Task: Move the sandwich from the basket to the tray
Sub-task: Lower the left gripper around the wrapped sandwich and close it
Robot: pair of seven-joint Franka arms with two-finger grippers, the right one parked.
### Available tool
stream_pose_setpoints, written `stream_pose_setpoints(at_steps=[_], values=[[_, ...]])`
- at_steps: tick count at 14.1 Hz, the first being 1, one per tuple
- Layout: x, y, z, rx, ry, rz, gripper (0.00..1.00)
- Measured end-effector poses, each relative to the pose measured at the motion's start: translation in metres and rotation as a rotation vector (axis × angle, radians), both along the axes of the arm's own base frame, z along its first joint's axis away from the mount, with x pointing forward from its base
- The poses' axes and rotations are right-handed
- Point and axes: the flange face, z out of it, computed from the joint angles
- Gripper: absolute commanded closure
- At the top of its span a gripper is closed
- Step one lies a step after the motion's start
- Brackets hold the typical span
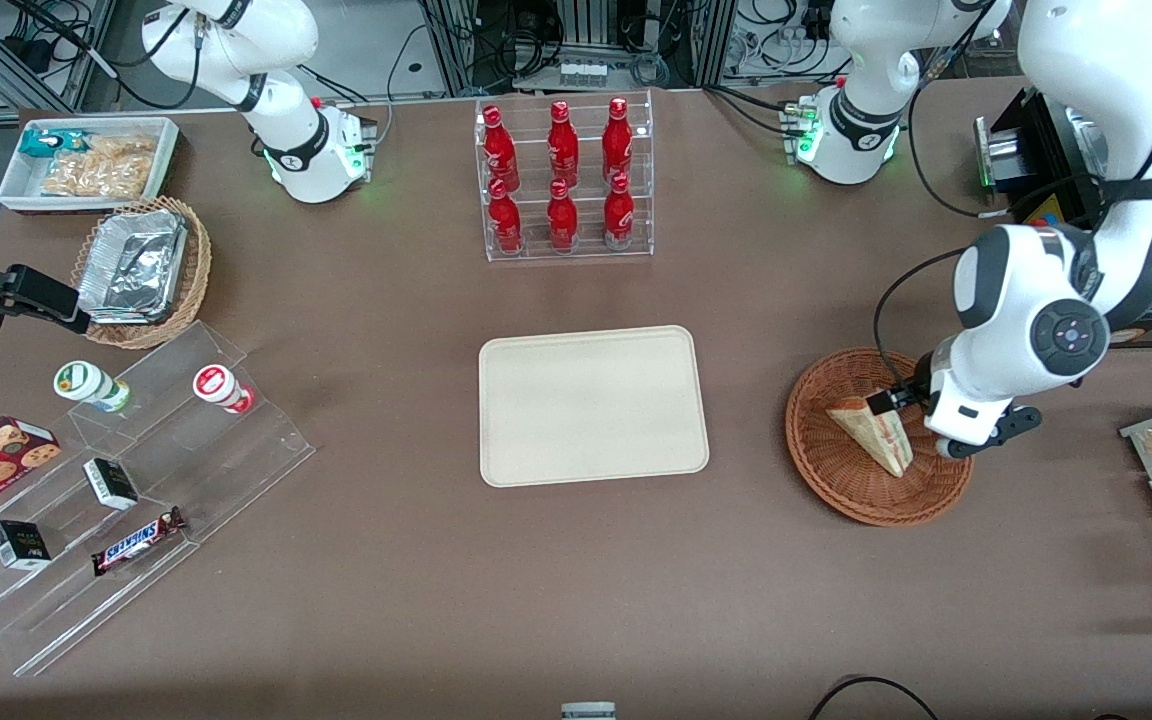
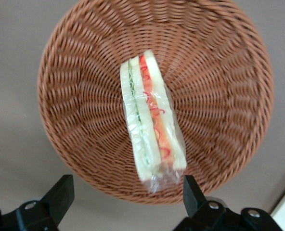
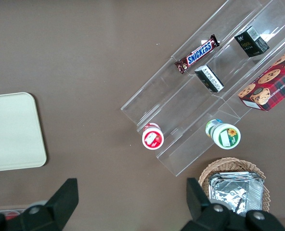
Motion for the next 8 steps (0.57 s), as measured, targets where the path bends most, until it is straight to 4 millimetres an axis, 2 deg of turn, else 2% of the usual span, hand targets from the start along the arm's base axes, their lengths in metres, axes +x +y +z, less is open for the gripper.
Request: stream_pose_setpoints(at_steps=[3, 8], values=[[0.001, -0.003, -0.017, 0.024, 0.015, 0.140, 0.00], [0.001, -0.001, -0.034, 0.035, 0.030, 0.223, 0.00]])
